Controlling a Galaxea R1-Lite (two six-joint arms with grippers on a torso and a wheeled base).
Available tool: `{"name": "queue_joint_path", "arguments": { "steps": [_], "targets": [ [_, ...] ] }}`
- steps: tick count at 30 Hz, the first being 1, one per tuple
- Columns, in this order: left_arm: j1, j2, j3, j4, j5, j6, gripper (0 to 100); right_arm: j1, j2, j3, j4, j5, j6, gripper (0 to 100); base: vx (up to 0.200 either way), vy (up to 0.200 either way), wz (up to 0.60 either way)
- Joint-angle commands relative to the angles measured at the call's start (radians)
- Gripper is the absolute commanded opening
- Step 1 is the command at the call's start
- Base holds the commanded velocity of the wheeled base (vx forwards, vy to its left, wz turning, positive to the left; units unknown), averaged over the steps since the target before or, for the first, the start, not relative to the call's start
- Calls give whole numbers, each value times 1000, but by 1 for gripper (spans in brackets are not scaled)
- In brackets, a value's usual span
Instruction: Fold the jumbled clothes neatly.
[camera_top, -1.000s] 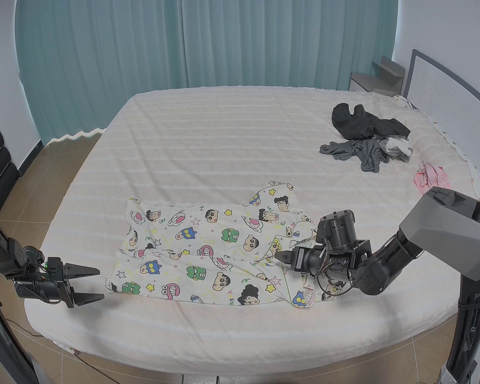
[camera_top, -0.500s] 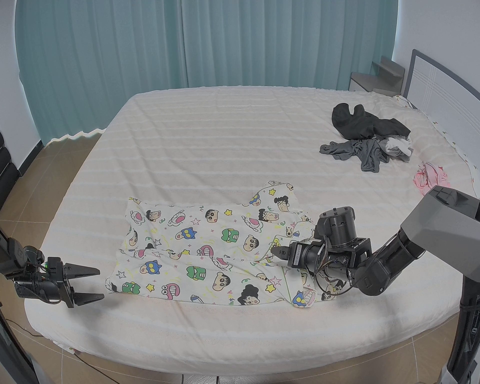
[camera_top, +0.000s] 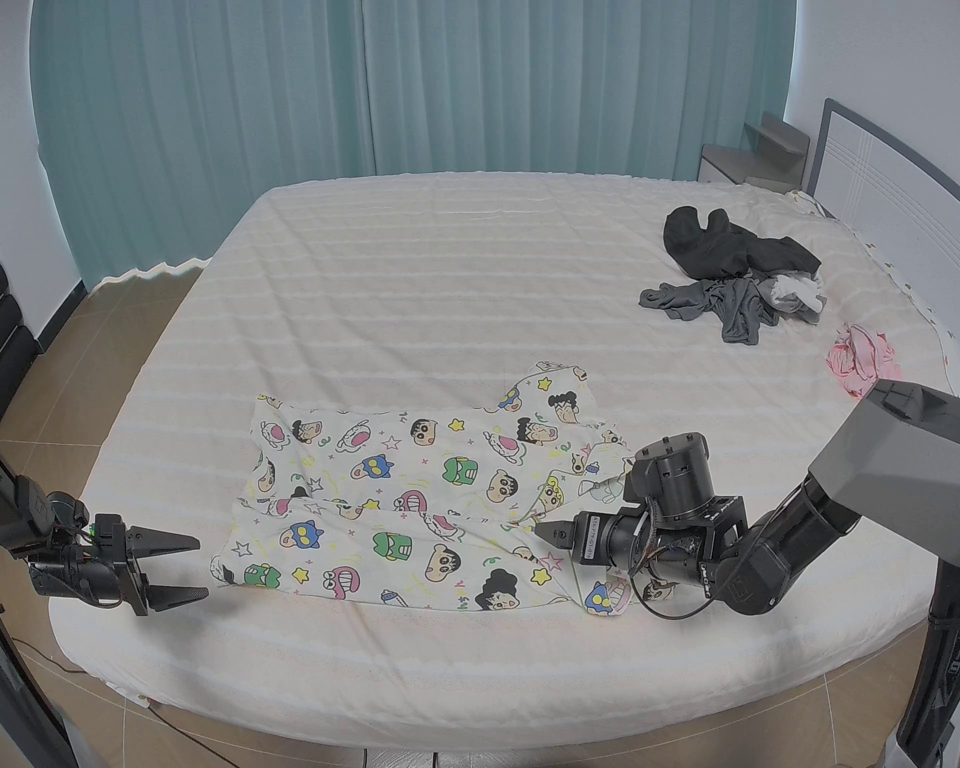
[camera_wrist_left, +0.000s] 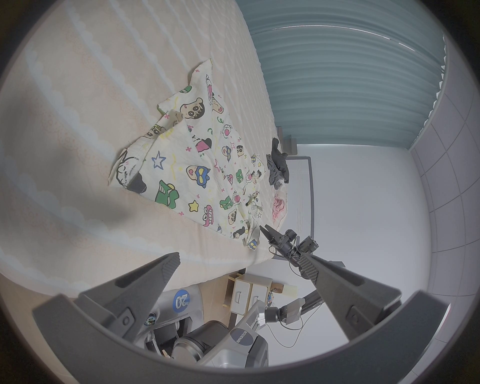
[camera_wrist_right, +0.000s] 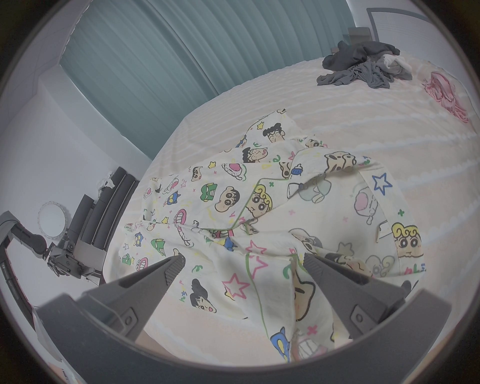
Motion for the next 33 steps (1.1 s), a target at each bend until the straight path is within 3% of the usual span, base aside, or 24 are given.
{"name": "queue_joint_path", "arguments": {
  "steps": [1,23,33],
  "targets": [
    [0,1,0,0,0,0,100,5,3,7,0,0,1,100,0,0,0],
    [0,1,0,0,0,0,100,37,60,-10,0,8,-5,100,0,0,0],
    [-1,1,0,0,0,0,100,76,47,0,-83,3,-10,100,0,0,0]
  ]
}}
